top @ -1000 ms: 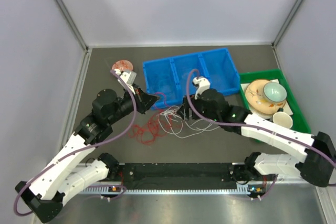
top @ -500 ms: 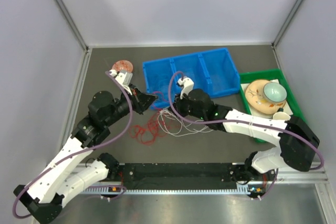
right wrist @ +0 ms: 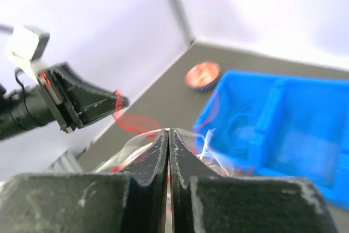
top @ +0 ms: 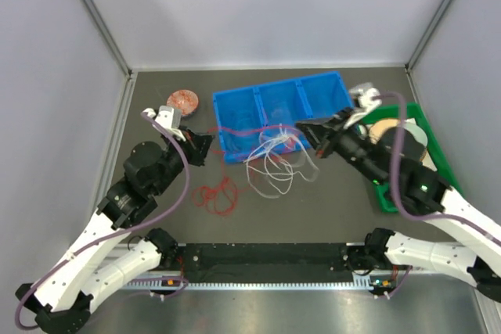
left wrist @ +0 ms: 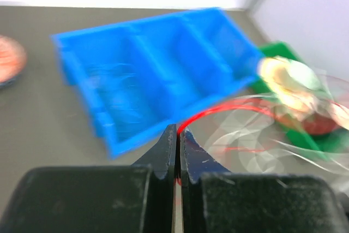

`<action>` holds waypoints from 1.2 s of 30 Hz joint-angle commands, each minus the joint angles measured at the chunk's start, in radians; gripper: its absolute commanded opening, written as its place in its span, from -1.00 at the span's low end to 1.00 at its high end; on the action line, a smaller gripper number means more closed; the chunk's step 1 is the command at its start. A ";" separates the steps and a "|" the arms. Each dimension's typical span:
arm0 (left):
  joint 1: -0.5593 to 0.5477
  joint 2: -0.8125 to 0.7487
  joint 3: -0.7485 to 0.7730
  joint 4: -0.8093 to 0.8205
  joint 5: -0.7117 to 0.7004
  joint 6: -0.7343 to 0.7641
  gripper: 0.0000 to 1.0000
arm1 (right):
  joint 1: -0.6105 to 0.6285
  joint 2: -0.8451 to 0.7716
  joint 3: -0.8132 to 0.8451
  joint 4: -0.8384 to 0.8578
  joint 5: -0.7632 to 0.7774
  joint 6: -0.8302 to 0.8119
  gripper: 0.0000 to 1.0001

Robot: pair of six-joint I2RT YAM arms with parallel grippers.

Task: Untangle the cables

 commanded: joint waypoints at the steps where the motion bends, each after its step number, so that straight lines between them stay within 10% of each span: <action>1: 0.013 -0.004 0.026 -0.064 -0.203 0.022 -1.00 | 0.000 -0.124 -0.060 -0.151 0.202 -0.046 -1.00; 12: 0.015 0.067 0.017 0.002 0.029 0.007 -1.00 | 0.000 -0.110 -0.380 -0.158 0.086 0.160 -0.84; 24: 0.015 0.042 0.054 0.001 0.030 0.007 -1.00 | 0.086 0.242 -0.363 0.146 -0.095 0.183 0.56; 31: 0.015 0.036 0.075 -0.008 0.038 0.005 -1.00 | 0.120 0.526 -0.234 0.293 -0.138 0.108 0.61; 36: 0.015 0.035 0.075 -0.011 0.047 0.004 -1.00 | 0.117 0.643 -0.126 0.321 -0.123 0.077 0.28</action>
